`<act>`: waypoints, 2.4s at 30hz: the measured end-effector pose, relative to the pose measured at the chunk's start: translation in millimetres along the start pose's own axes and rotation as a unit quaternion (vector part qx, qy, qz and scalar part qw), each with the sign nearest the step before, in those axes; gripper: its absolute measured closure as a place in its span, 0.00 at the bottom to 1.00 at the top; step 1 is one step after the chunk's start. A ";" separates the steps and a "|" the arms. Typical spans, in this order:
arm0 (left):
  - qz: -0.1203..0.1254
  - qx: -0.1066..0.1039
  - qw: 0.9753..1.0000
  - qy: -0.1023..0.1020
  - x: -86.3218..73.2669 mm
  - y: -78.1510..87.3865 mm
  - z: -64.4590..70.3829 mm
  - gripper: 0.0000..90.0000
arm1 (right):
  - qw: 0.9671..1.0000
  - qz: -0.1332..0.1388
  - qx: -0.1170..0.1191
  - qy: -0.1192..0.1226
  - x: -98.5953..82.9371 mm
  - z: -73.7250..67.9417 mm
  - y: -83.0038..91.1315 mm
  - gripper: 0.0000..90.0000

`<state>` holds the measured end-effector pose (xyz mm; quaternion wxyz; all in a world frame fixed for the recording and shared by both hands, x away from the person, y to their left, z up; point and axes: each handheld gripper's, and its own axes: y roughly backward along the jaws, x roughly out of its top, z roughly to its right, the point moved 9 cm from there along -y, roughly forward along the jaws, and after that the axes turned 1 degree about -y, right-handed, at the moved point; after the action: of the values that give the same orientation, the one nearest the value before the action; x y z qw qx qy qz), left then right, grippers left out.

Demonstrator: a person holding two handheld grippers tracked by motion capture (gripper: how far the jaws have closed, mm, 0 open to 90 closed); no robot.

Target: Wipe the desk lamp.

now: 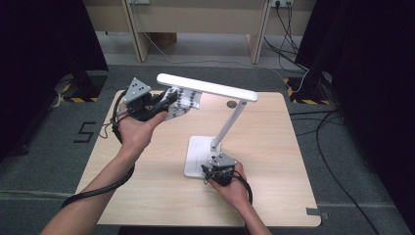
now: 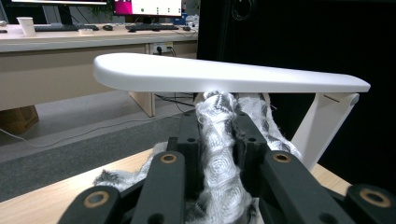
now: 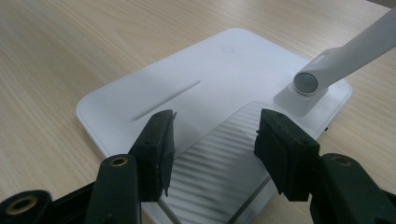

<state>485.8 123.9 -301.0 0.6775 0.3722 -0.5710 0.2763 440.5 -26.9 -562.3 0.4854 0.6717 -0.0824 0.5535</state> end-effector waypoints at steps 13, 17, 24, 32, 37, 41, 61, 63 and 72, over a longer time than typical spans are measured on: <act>-0.002 -0.009 1.000 -0.002 -2.0 -6.4 11.5 0.84 | 1.000 0.001 0.001 0.000 0.0 -0.1 0.0 0.52; -0.002 -0.012 1.000 -0.003 -1.9 -7.8 14.3 0.84 | 1.000 0.001 0.001 0.000 0.0 0.0 0.0 0.52; -0.004 -0.016 1.000 -0.005 -2.3 -10.1 18.7 0.84 | 1.000 0.001 0.000 0.000 0.0 0.0 0.0 0.52; -0.005 -0.020 1.000 -0.008 -1.9 -12.7 23.8 0.84 | 1.000 0.001 0.000 0.000 0.0 -0.1 0.0 0.52; -0.006 -0.022 1.000 -0.009 -2.3 -14.5 26.3 0.84 | 1.000 0.001 0.000 0.000 0.0 -0.1 0.0 0.52; -0.007 -0.024 1.000 -0.010 -2.2 -16.1 28.4 0.84 | 1.000 0.001 0.001 0.000 0.0 -0.1 0.0 0.52; -0.012 -0.036 0.999 -0.015 -4.2 -25.5 41.9 0.84 | 1.000 0.002 0.001 0.001 -0.1 -0.5 0.1 0.52; -0.012 -0.037 0.999 -0.015 -4.2 -26.5 43.2 0.84 | 1.000 0.002 0.001 0.001 0.0 -0.6 0.1 0.52; -0.015 -0.043 0.999 -0.017 -5.2 -31.4 50.3 0.84 | 1.000 0.002 0.002 0.001 0.0 -0.6 0.1 0.52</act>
<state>481.4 65.0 -308.4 0.6872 0.3559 -0.5879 0.2356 440.0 -26.5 -562.3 0.4835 0.6716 -0.0821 0.5554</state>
